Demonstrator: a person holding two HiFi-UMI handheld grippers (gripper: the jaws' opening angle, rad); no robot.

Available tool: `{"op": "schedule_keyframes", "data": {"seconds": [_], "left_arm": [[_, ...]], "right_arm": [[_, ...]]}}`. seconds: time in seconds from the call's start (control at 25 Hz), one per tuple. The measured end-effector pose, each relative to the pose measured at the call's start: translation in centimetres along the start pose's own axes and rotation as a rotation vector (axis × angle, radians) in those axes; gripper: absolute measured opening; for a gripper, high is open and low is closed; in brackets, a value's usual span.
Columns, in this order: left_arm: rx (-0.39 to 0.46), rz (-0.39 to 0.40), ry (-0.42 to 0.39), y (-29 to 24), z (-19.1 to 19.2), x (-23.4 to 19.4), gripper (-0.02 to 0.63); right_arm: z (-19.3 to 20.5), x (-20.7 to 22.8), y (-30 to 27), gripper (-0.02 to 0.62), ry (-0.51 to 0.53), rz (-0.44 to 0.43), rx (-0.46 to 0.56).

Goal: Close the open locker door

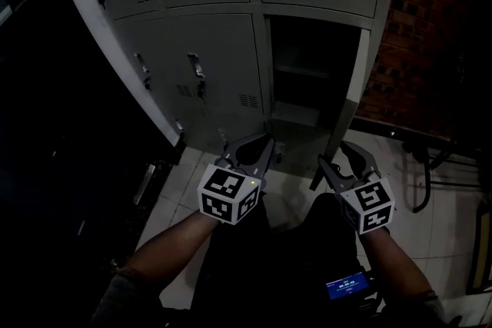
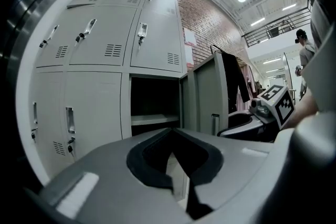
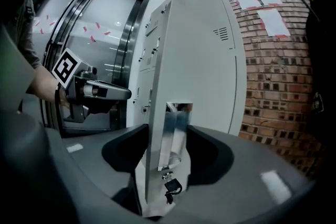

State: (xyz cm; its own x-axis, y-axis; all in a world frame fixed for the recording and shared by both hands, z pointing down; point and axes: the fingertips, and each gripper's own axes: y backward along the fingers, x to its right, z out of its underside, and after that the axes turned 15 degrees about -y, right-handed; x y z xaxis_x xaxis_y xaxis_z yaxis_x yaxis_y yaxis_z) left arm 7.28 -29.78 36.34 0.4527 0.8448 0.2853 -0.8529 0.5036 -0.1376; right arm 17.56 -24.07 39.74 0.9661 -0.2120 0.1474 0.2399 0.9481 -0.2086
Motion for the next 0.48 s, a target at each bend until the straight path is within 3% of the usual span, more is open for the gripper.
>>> {"op": "schedule_keyframes", "data": {"seconds": [0.08,0.48], "left_arm": [[-0.007,-0.016,0.001,0.6,0.3,-0.8,0.002],[-0.032,-0.101,0.010,3.9,2.3,-4.8,0.002]], "right_arm": [[-0.1,-1.0,-0.8,0.164,0.013,-0.019,0.005],[-0.6,-3.0,-5.7,0.153,0.034,-0.060,0.008]]}}
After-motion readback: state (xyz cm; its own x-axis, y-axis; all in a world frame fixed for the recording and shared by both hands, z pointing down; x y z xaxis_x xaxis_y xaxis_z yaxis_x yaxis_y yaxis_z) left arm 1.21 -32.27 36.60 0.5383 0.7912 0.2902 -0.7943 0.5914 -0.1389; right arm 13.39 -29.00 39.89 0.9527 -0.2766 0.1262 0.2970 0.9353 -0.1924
